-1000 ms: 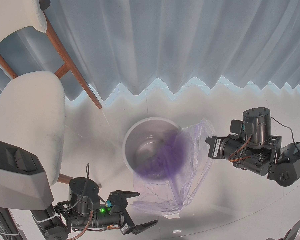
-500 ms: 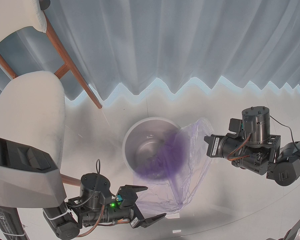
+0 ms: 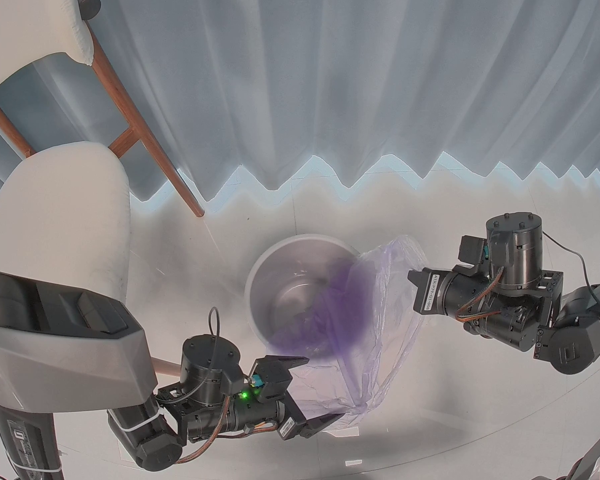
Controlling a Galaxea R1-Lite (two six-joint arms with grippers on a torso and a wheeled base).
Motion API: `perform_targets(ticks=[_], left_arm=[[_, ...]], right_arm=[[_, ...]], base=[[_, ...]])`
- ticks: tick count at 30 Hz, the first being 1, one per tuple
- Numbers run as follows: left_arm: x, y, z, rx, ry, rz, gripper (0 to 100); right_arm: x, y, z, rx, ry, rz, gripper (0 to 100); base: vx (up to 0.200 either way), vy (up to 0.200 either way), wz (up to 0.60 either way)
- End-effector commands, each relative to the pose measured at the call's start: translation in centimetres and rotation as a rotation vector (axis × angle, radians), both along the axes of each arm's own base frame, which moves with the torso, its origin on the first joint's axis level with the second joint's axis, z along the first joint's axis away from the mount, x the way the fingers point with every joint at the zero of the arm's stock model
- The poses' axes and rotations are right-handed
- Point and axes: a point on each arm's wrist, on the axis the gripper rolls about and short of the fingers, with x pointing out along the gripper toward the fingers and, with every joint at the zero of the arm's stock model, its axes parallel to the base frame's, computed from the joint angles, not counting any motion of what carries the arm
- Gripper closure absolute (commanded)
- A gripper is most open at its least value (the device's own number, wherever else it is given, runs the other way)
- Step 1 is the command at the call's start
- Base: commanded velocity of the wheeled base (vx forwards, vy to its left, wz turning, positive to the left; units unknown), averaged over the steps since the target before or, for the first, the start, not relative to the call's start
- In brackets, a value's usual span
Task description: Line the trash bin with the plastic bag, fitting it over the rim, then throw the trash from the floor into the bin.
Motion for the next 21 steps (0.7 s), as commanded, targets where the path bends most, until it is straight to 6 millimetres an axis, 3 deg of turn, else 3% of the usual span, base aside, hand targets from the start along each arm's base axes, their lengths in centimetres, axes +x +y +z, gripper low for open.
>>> perform_targets(ticks=[1,4,5,17,21], left_arm=[[0.6,-0.5,-0.4,-0.005,0.001,0.003,0],[0.7,-0.7,-0.3,-0.012,-0.004,0.004,0],[0.7,-0.7,-0.3,-0.013,-0.005,0.004,100],[0.4,-1.0,-0.7,-0.013,0.018,0.003,100],[1.4,-0.2,0.7,-0.074,0.014,0.118,100]], right_arm=[[-0.2,-0.1,-0.1,-0.002,0.004,0.001,100],[-0.3,-0.1,0.0,0.0,0.002,0.002,100],[-0.3,-0.1,0.0,0.0,0.002,0.002,100],[-0.3,-0.2,0.0,-0.001,-0.001,-0.005,100],[-0.7,-0.3,0.0,-0.003,0.002,-0.005,100]], base=[[0.0,0.0,0.0],[0.0,0.0,0.0],[0.0,0.0,0.0],[0.0,0.0,0.0],[0.0,0.0,0.0]])
